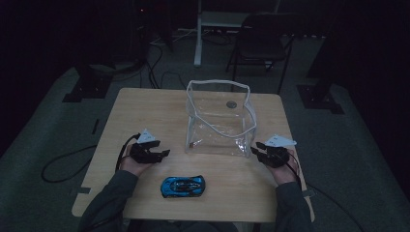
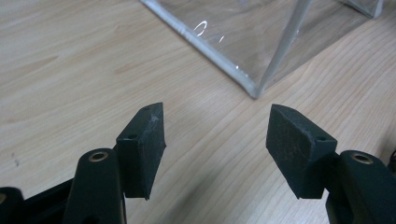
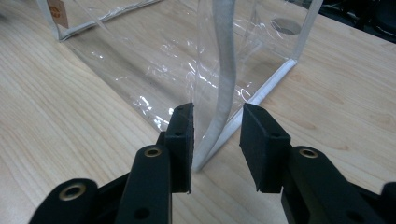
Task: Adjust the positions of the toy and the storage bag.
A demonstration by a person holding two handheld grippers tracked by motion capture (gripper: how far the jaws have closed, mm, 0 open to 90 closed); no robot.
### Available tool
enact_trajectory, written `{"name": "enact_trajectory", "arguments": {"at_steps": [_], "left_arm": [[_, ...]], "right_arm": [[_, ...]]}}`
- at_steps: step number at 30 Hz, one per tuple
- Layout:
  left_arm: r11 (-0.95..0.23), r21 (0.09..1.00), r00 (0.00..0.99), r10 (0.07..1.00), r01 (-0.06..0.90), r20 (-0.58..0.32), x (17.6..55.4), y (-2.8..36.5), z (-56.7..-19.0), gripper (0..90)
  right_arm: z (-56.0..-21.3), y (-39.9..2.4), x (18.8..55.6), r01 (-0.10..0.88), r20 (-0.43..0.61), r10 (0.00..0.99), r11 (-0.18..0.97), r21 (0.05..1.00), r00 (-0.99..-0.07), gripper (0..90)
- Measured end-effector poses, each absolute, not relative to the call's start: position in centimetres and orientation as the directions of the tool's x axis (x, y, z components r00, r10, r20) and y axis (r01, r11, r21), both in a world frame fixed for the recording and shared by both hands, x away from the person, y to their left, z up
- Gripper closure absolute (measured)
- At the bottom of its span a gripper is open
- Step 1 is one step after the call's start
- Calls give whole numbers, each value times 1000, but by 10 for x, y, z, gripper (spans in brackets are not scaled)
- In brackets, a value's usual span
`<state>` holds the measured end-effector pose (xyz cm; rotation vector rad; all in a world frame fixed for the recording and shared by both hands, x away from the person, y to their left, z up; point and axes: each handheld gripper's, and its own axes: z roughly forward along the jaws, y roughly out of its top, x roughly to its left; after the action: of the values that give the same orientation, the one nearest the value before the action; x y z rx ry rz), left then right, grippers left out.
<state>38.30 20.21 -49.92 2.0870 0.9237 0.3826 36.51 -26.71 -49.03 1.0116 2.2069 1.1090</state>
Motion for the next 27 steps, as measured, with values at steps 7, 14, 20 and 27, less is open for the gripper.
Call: {"name": "enact_trajectory", "arguments": {"at_steps": [7, 14, 20, 27], "left_arm": [[-434, 771, 704, 710, 465, -26, 388, 190, -495, 379], [-461, 774, 733, 680, 434, -6, 392, 174, -490, 429], [-479, 778, 755, 656, 407, 9, 395, 161, -487, 469], [-505, 777, 777, 629, 376, 32, 399, 143, -482, 548]], "right_arm": [[-488, -264, 375, 410, -80, 781, 409, 816, -620, 683], [-487, -262, 382, 402, -66, 764, 408, 820, -642, 776], [-486, -261, 379, 386, -91, 759, 426, 818, -644, 842], [-486, -261, 379, 385, -91, 758, 426, 819, -646, 847]]}}
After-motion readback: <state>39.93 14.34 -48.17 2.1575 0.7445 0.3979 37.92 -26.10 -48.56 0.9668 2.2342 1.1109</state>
